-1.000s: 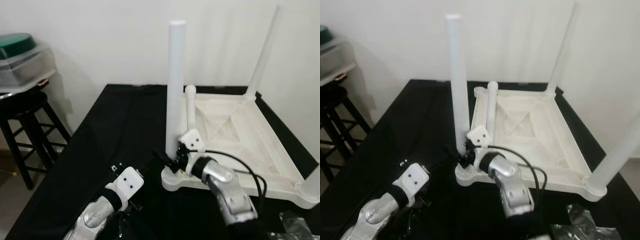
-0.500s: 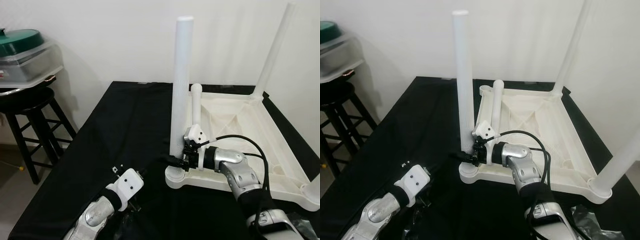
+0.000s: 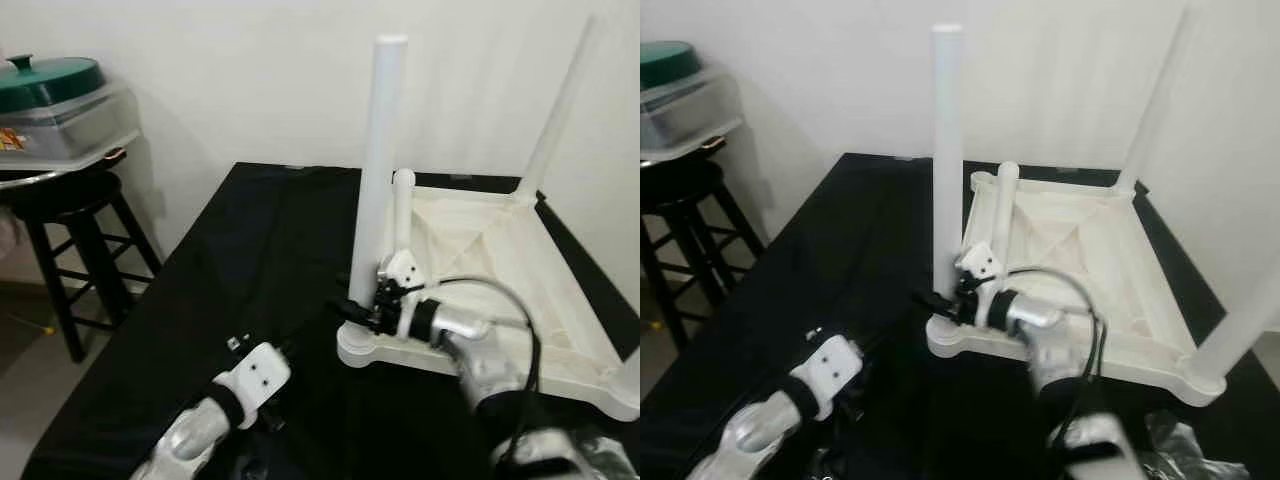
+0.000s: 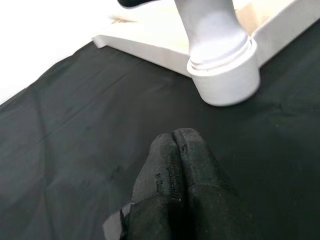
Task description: Building children table
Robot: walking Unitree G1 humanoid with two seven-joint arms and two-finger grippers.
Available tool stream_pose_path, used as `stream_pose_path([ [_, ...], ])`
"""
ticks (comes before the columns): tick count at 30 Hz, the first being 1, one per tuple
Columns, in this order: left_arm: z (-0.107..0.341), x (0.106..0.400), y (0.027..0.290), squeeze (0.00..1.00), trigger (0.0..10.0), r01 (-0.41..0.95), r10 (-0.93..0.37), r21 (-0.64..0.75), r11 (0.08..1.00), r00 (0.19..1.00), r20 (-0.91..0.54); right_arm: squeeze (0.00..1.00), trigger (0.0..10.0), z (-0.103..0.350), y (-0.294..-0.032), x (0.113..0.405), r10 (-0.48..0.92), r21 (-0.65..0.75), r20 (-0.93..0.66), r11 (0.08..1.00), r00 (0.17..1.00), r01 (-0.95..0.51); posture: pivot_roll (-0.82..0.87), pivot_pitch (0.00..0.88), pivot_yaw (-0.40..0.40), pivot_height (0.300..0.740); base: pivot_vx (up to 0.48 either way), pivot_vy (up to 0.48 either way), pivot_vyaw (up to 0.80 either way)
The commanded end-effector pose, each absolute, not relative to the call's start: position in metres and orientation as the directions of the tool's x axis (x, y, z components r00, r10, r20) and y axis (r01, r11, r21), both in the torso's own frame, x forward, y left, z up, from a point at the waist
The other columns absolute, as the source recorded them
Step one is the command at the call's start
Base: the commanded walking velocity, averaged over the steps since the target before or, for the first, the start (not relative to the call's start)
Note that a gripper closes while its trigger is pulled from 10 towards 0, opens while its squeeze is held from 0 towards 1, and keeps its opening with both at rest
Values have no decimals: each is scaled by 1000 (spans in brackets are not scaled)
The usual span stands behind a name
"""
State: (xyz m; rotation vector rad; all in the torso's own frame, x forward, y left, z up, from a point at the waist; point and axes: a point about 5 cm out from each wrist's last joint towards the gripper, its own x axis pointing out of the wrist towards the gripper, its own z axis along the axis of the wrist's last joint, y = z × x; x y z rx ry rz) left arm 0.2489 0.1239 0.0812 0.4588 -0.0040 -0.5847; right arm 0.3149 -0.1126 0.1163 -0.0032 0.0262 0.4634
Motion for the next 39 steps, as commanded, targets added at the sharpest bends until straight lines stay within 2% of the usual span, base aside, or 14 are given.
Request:
stream_pose_path([
  [1,77,246,127,0,10000,541,-536,422,727,832,-143,0,0,74,-121,293,236,-10,-222,970,946,-245,-26,0,-15,740,0,0,0],
  [7,75,245,125,0,10000,554,-547,415,722,824,-149,0,0,61,-100,275,235,24,-246,971,940,-237,-47,0,2,740,0,0,0],
  [11,73,244,120,0,10000,571,-565,414,709,811,-153,0,0,71,-109,293,278,-29,-211,957,937,-290,-52,0,-1,740,0,0,0],
  [12,71,244,118,0,10000,575,-568,414,706,808,-156,0,2078,76,-117,303,247,-68,-210,962,946,-266,-58,0,8,740,0,0,0],
  [13,71,244,118,0,10000,575,-568,414,706,808,-156,0,2078,76,-117,303,247,-68,-210,962,946,-266,-58,0,8,740,0,0,0],
  [14,70,244,116,0,10000,579,-571,411,704,806,-157,569,10000,82,-119,312,280,-56,-196,953,940,-296,-59,0,12,740,0,0,0],
  [15,70,244,116,0,10000,579,-571,411,704,806,-157,569,10000,82,-119,312,280,-56,-196,953,940,-296,-59,0,12,740,0,0,0],
  [16,70,244,115,0,10000,580,-573,409,704,805,-156,1000,10000,87,-120,315,298,-43,-187,949,936,-311,-59,0,12,740,0,0,0],
  [21,69,244,113,0,10000,591,-584,413,693,796,-160,1000,10000,121,-99,323,626,-2,-117,776,771,-630,-55,0,10,740,0,0,0],
  [22,70,245,113,0,10000,591,-584,412,694,796,-158,129,10000,125,-97,323,672,-37,-118,732,731,-680,-51,0,6,740,0,0,0],
  [24,70,245,112,0,10000,591,-585,411,694,796,-156,129,10000,132,-97,323,725,-82,-122,674,678,-735,-49,0,4,740,0,0,0],
  [27,70,246,111,0,10000,592,-587,411,693,795,-154,0,10000,142,-99,327,810,-114,-115,564,575,-818,-43,0,0,740,0,0,0],
  [29,70,248,110,0,10000,591,-587,410,695,795,-152,0,10000,155,-108,335,896,-140,-141,403,421,-905,-37,0,-7,740,0,0,0],
  [39,68,251,111,0,10000,600,-595,411,686,788,-158,0,10000,172,-120,356,934,-88,-252,240,255,-967,-38,0,0,740,0,0,0],
])
